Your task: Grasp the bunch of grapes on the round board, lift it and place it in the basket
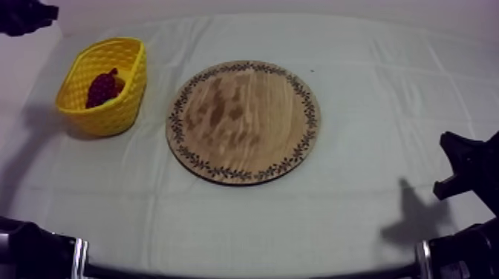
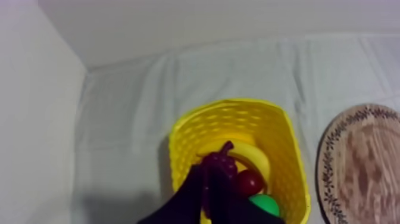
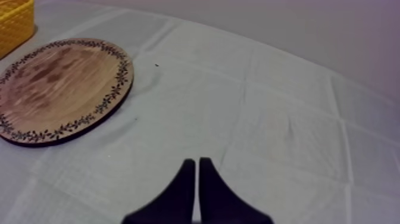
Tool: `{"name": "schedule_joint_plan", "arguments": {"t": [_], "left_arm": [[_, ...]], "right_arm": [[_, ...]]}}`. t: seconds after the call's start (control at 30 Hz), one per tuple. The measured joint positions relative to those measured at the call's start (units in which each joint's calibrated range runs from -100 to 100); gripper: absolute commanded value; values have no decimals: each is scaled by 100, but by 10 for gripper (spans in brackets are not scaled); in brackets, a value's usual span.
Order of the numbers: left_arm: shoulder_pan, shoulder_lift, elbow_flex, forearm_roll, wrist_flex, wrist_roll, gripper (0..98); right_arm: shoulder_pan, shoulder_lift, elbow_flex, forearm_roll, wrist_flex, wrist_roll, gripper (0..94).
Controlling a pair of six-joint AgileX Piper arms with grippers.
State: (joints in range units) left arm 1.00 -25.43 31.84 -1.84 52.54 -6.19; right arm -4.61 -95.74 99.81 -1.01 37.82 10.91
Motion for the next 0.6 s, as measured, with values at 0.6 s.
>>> {"name": "schedule_joint_plan", "arguments": {"t": [0.6], "left_arm": [[-256, -4875, 4653, -216, -1684, 267, 0]], "right_arm": [[0, 0, 0, 0, 0, 2, 4]]}}
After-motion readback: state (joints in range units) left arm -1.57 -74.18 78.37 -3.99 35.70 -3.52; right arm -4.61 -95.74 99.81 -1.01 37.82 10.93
